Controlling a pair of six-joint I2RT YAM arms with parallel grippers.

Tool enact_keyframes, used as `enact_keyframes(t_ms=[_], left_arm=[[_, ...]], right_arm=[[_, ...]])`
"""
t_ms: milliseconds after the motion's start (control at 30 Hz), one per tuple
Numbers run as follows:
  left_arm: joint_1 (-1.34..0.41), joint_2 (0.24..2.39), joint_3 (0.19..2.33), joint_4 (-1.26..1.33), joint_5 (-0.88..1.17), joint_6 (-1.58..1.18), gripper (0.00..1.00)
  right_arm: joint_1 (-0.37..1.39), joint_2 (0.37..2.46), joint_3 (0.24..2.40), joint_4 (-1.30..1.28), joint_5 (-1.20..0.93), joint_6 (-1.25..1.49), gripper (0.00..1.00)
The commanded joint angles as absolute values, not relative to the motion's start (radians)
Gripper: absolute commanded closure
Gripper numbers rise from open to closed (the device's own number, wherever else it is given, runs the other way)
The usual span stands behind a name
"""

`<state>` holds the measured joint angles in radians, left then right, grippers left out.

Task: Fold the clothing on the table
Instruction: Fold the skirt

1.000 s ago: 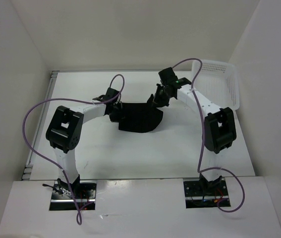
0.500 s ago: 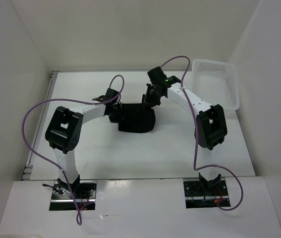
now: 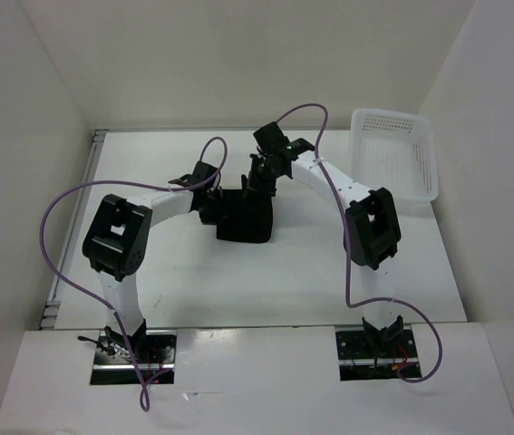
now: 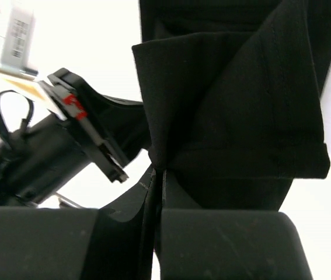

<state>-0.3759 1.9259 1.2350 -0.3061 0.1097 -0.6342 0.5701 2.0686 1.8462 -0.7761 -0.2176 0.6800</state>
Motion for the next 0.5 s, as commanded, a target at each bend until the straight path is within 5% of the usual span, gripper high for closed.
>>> enact_keyframes(t_ms=[0,400,467], left_arm=[[-0.380,1.899,1.212,-0.339,0.098,-0.634,1.00],[-0.380,1.899,1.212,-0.339,0.098,-0.634,1.00],[-0.380,1.899,1.212,-0.339,0.098,-0.634,1.00]], right_arm=[[0.589,2.098,1.905,-0.735,-0.271,0.696,1.00],[0.598,2.189,1.914,-0.652,-0.363,0.726,0.99],[0.598,2.214,1.930,-0.652,-0.374,0.726,0.88]])
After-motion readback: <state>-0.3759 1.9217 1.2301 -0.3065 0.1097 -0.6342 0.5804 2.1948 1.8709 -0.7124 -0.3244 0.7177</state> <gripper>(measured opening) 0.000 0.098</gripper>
